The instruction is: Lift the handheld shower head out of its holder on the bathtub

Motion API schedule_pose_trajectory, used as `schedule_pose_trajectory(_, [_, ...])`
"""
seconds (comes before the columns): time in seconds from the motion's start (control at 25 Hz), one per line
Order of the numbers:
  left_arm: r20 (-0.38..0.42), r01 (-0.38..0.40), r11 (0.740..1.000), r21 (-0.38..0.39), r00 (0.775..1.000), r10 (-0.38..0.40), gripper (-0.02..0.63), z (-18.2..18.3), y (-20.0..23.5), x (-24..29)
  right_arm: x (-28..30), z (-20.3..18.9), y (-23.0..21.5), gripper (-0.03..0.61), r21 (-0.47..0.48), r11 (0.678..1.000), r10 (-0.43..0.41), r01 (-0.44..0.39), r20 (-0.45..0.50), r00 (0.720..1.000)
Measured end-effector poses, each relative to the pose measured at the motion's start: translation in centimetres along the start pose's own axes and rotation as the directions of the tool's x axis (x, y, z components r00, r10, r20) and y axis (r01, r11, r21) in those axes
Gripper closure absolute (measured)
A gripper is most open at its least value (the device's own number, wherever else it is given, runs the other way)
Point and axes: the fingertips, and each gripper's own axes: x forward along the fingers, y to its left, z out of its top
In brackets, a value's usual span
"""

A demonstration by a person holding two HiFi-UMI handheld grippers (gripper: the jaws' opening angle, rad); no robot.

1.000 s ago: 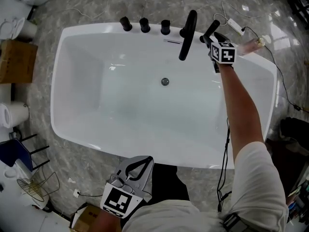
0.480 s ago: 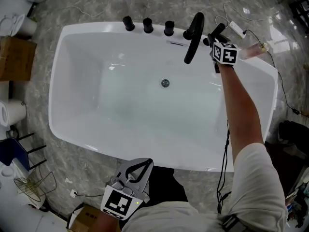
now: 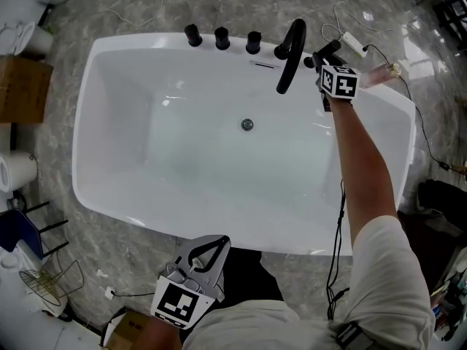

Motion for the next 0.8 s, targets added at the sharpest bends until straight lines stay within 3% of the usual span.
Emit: schedule_pose_trajectory(0.8, [0.063,0.033,0.998,0.055,0.997,-0.037,0.607,0.6,-2.8,-4.7,-8.3,6.9,1.4,0.433,-0.02,1.0,-0.02,0.022,0.082,0.996])
